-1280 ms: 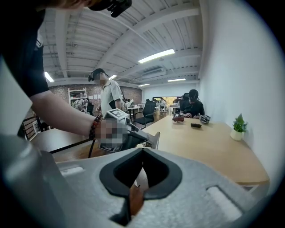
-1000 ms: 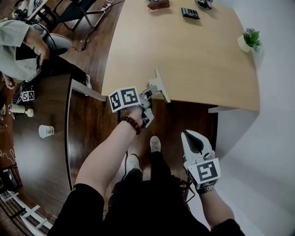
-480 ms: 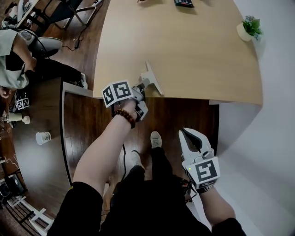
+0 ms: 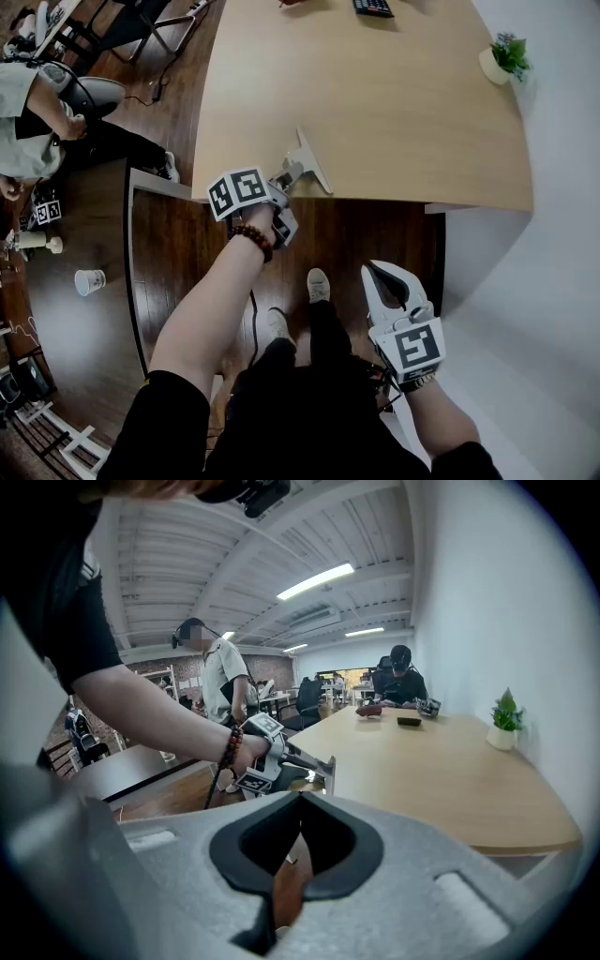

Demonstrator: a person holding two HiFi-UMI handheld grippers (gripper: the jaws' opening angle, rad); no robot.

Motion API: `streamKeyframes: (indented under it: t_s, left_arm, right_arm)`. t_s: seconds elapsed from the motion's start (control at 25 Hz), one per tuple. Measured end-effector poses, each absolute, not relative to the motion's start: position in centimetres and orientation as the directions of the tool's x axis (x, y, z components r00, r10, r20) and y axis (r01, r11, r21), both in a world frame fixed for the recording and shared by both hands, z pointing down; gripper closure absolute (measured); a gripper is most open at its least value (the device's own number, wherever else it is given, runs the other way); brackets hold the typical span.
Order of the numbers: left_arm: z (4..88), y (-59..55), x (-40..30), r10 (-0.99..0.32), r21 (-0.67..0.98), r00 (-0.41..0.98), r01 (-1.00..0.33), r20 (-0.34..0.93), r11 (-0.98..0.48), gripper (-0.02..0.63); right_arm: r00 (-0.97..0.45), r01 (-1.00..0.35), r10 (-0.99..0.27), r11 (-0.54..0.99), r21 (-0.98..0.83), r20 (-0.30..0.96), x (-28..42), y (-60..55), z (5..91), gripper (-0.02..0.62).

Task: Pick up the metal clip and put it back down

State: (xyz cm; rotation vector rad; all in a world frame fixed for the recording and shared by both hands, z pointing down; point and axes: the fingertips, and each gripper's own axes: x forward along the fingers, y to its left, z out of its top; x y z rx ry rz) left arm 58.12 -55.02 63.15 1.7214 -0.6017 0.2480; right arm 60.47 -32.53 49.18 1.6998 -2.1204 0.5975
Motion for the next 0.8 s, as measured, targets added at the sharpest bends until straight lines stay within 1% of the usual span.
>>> streamKeyframes:
  t_s: [0.12,0.2,0.4,0.56,0.8]
  left_arm:
    - [63.2,-54.8,57.0,-0.275,0.83,0.825,-0.541,0.493,-0.137,0.43]
    - [62.5,-54.6,56.1,-0.293,0.819,0.818,-0.552,0.496,-0.155,0.447]
    - [59.7,-53.4,54.1,-0.325,0.794,0.813,-0.563,0.482,-0.229,0.51]
    - [57.1,-51.6,52.3,-0.336,0.748,0.813,-0.574,0.475,-0.333,0.586]
    - [53.1,-48.4,49.9,-0.332,0.645,0.823,-0.567,0.461,-0.511,0.589]
  right_arm:
    - [-0.219,-0.976,-0.832,0.192,-0.107,0.51,60.2,-32.8,48.6,0.607]
    - [-0.215,-0.976,-0.837,0.194,-0.094,0.503,59.8,-32.8,48.1,0.607]
    - [-0.211,-0.977,-0.855,0.2,-0.074,0.474,58.3,-33.0,46.4,0.607]
    - [-0.208,-0.977,-0.869,0.206,-0.053,0.449,56.7,-32.9,44.8,0.607]
    - [-0.209,-0.976,-0.886,0.219,-0.024,0.413,53.8,-32.1,42.7,0.607]
